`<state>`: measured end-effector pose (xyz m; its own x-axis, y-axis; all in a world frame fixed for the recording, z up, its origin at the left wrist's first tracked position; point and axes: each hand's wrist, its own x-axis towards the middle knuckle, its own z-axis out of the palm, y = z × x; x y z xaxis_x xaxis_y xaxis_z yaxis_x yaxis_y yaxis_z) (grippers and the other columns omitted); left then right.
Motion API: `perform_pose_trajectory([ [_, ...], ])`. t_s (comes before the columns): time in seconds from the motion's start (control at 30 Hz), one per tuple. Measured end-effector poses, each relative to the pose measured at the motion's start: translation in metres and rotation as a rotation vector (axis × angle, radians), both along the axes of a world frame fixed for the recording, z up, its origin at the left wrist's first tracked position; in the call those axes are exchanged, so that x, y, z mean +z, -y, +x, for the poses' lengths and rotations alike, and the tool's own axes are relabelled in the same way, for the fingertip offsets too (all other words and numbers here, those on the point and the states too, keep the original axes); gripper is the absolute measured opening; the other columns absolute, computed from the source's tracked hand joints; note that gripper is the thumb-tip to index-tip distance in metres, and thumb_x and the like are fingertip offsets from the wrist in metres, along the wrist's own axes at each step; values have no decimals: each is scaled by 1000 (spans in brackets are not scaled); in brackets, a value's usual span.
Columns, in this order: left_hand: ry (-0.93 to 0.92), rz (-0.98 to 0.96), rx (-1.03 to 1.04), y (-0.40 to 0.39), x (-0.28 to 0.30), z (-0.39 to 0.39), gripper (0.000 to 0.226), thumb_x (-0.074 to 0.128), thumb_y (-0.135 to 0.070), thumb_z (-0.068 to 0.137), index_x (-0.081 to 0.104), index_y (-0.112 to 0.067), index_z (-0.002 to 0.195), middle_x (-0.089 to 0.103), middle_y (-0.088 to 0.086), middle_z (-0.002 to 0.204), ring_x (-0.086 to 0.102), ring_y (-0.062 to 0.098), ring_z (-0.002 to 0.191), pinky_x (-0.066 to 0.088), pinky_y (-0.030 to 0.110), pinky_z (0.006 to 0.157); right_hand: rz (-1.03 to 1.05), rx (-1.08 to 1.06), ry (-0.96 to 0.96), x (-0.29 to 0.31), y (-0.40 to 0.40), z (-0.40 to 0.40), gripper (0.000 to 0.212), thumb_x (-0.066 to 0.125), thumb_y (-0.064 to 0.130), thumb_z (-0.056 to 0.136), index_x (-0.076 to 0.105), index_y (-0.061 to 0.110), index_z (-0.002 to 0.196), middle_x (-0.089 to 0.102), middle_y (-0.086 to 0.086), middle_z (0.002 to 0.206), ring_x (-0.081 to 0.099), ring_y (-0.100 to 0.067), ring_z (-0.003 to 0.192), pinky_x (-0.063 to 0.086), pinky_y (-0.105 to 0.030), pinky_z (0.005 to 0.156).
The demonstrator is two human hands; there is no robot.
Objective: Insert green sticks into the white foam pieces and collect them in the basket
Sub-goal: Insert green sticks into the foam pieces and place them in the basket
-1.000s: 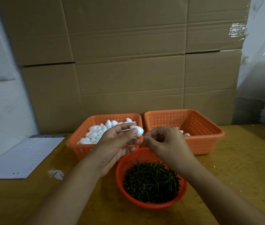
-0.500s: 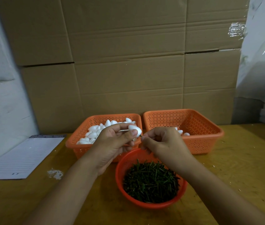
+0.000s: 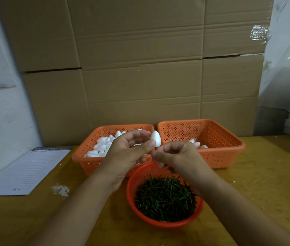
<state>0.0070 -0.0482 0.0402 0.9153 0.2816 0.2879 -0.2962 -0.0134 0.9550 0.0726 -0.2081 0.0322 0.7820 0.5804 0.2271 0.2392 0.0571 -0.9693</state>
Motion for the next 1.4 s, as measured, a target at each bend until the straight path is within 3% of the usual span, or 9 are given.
perform_pose_trajectory([
  [0.23,-22,75,12,0,-1,0,46,78,-31,70,70,-13,112,77,6,103,69,11,81,53,26,69,-6,-19,41,0,0,0,18,78,21,85,75,3,82,68,0,61,58,-6,53,44,-17,49],
  [0.4,-45,25,-53,-2,-1,0,45,77,-30,74,73,-15,116,73,11,93,63,9,76,52,21,66,-15,3,53,2,2,-1,11,73,16,88,78,7,85,72,-3,68,62,-8,61,47,-17,53],
  [0.6,-51,-45,-89,-1,-1,0,53,77,-30,71,70,-11,120,67,5,80,61,6,69,51,19,62,-24,27,56,4,2,-3,12,70,15,91,77,7,86,75,-5,76,64,-8,64,48,-17,53],
  [0.77,-41,-49,-70,0,1,-1,42,75,-27,76,71,-16,117,75,6,103,67,9,80,52,20,63,-35,-59,93,4,-2,-4,16,75,23,87,76,12,76,69,-2,62,58,-9,53,45,-20,50],
  [0.9,-27,10,-26,5,0,-2,43,80,-34,69,73,-23,110,74,2,112,69,10,85,53,20,64,-53,-127,120,4,-3,-2,19,80,25,82,75,12,70,67,-2,57,55,-8,48,44,-20,46],
  [1.07,-46,69,0,5,-1,-1,48,78,-37,71,71,-19,115,76,1,108,69,11,85,53,22,67,-54,-144,155,2,-3,-2,20,81,27,81,76,10,72,68,-7,59,51,-9,47,39,-21,44],
  [1.23,-50,-14,-74,4,1,-2,43,75,-29,78,70,-12,117,74,10,91,67,11,78,51,20,62,-28,-80,141,3,-1,-1,17,77,23,85,77,14,71,69,-7,61,54,-8,50,41,-17,46],
  [1.4,-53,-47,-123,5,2,-3,50,74,-31,75,68,-10,119,71,2,78,66,9,71,49,19,60,-16,-40,153,3,0,-2,18,72,18,89,77,13,72,72,-6,66,57,-6,54,42,-15,50],
])
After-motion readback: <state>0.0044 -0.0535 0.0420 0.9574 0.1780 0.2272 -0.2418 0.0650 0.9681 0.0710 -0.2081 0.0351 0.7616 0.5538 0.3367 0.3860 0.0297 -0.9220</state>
